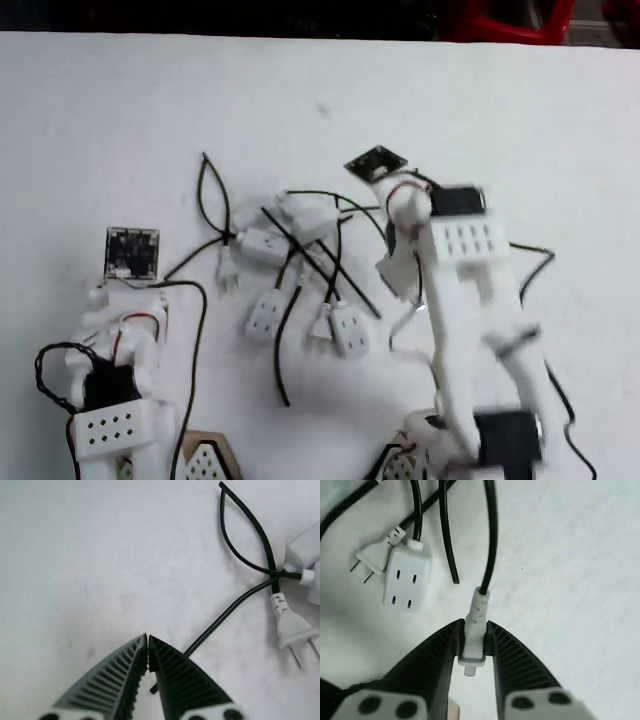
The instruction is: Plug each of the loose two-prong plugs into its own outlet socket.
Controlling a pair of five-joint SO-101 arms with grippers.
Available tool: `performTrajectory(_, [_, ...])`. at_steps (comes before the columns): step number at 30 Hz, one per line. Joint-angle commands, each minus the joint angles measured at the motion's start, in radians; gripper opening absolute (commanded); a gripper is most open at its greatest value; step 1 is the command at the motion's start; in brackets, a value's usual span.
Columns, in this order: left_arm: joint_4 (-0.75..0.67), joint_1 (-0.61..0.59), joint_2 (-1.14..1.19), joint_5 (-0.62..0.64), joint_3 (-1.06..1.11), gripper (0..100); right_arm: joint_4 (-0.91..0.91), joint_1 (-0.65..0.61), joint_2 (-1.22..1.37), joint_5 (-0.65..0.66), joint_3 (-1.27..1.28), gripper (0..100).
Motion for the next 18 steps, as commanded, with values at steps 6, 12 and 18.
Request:
performTrajectory(6, [-0.138, 0.045, -0.01, 0.204, -0.13, 3, -0.162, -0.165, -0.424, -0.124, 0.184, 1.9])
performTrajectory(12, [-0.107, 0.243, -0.01, 0.287, -0.207, 4, -0.285, -0.289, -0.524, -0.235, 0.244, 1.9])
performTrajectory(18, [-0.13, 0.364, -0.01, 0.384, -0.226, 19, -0.344, -0.447, -0.628, -0.253, 0.292, 1.9])
